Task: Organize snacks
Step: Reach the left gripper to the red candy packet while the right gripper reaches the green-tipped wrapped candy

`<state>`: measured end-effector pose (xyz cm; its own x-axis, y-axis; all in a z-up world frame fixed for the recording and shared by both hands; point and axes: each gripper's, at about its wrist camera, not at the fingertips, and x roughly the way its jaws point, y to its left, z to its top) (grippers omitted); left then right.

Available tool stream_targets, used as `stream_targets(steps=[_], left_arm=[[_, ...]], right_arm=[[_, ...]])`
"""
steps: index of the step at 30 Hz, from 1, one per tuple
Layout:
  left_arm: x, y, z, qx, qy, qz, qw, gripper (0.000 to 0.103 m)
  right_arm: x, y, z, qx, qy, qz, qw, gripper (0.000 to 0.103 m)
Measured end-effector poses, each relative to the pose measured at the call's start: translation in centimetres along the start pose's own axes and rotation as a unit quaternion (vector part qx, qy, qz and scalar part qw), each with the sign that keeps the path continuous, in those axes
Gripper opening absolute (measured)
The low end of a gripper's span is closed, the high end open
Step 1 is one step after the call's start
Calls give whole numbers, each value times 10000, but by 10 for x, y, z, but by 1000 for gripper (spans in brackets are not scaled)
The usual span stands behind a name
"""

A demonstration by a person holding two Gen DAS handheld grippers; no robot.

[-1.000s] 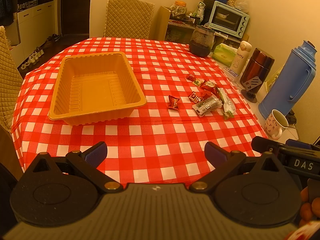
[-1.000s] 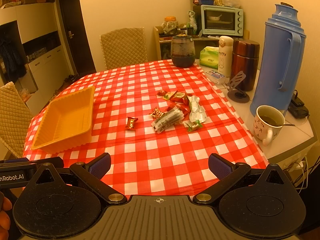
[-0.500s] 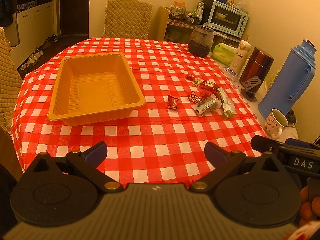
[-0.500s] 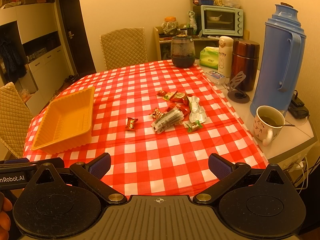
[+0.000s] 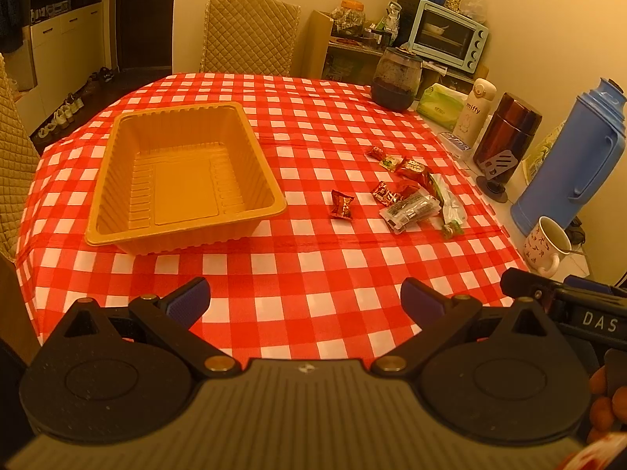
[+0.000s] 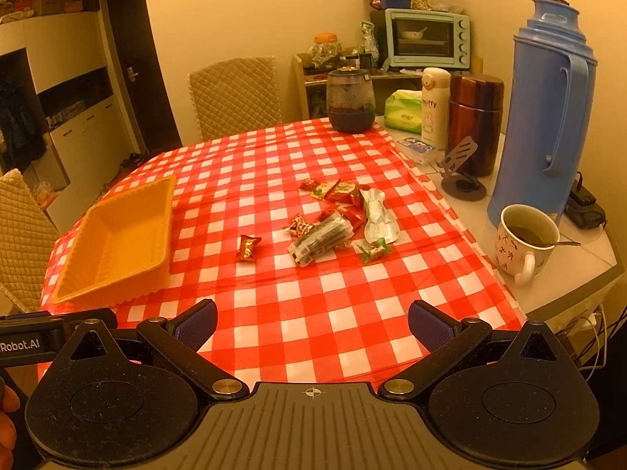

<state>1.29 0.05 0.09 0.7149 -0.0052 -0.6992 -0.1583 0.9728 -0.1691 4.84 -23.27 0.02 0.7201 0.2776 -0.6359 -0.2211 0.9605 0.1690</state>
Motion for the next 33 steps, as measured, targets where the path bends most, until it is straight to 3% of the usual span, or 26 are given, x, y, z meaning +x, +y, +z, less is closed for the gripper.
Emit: stream_targets(steps=[8, 15, 19, 23, 33], left_arm=[[38, 1, 11, -97, 81, -195, 9997, 103], [85, -17, 19, 105, 7, -296, 9995, 100], [115, -28, 24, 307, -68, -274, 9991, 94], [145, -35, 29, 410, -152, -393, 9983, 87], [185, -31, 46, 609, -445, -249, 9968, 84]], right_arm=[[26, -14, 4, 157, -93, -85, 9998, 103], [55, -35, 14, 305, -172, -212, 9992, 102], [76, -49, 19, 496, -136, -309, 9982, 87], [94, -60, 23, 675, -159, -352, 9970, 86], [130, -61, 29, 742, -156, -381, 9964, 86]])
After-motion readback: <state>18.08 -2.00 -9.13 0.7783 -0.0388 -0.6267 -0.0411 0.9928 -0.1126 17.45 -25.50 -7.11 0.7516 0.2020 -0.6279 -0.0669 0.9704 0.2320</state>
